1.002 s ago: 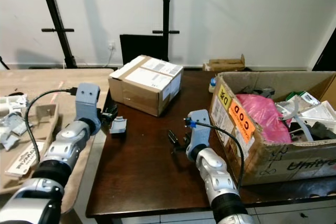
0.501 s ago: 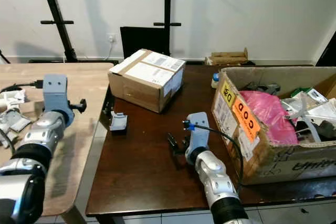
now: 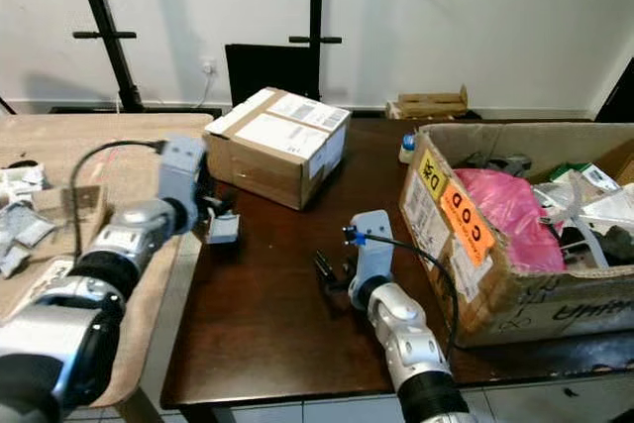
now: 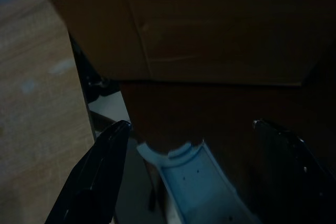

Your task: Picking trash to rubbish bin

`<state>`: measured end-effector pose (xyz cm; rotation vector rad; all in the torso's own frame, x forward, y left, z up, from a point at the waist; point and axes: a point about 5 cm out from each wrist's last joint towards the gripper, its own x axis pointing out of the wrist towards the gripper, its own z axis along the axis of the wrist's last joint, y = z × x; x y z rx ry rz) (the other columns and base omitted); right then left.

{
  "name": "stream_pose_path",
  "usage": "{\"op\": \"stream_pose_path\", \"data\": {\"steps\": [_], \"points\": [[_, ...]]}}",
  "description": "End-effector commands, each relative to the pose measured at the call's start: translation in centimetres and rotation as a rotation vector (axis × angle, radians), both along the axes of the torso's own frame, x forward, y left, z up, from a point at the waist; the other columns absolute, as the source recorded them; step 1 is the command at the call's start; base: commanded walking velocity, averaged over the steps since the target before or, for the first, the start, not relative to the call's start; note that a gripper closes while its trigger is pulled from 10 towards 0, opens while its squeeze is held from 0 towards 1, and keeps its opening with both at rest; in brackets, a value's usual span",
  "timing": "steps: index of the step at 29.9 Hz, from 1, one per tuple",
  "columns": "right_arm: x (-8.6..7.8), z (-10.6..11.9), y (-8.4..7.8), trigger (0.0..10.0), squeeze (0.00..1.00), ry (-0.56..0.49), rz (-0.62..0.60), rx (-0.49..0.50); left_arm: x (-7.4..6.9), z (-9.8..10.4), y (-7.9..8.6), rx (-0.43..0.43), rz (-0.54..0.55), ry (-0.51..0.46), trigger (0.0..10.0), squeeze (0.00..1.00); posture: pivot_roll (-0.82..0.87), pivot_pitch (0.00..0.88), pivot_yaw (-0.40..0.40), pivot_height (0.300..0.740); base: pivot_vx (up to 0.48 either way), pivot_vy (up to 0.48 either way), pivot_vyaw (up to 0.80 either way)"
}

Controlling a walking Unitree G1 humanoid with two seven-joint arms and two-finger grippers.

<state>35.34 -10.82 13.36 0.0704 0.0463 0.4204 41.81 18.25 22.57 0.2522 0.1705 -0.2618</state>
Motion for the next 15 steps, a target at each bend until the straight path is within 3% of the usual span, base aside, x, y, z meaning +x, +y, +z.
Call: {"op": "stream_pose_path", "data": {"steps": [1, 5, 8, 12, 13, 15], "points": [[0.0, 0.0, -0.2, 10.0, 0.00, 0.008, -0.004, 0.000, 0.4, 1.1, -1.1, 0.004, 0.008, 0.022, 10.0, 0.00, 0.02, 0.162, -0.053, 0.740, 0.000, 0.000, 0.00], [0.1, 0.1, -0.2, 10.0, 0.00, 0.009, -0.006, 0.000, 0.6, 2.3, -2.0, 0.010, -0.003, 0.028, 10.0, 0.00, 0.02, 0.163, -0.053, 0.740, 0.000, 0.000, 0.00], [0.2, 0.1, -0.3, 10.0, 0.00, 0.009, -0.007, -0.001, 0.7, 2.8, -2.8, 0.098, -0.017, 0.062, 10.0, 0.00, 0.02, 0.162, -0.053, 0.740, 0.000, 0.000, 0.00], [0.1, 0.2, -0.3, 10.0, 0.00, 0.010, -0.006, -0.001, 0.7, 1.9, -2.0, 0.196, 0.038, 0.083, 10.0, 0.00, 0.02, 0.164, -0.053, 0.740, 0.000, 0.000, 0.00], [0.0, 0.2, -0.4, 10.0, 0.00, 0.009, -0.005, -0.003, 0.5, 0.8, -1.8, 0.280, 0.031, 0.088, 10.0, 0.00, 0.02, 0.165, -0.054, 0.740, 0.000, 0.000, 0.00], [0.0, 0.2, -0.4, 10.0, 0.00, 0.009, -0.005, -0.004, 0.4, 0.3, -1.8, 0.311, 0.020, 0.093, 10.0, 0.00, 0.02, 0.165, -0.054, 0.740, 0.000, 0.000, 0.00]]}}
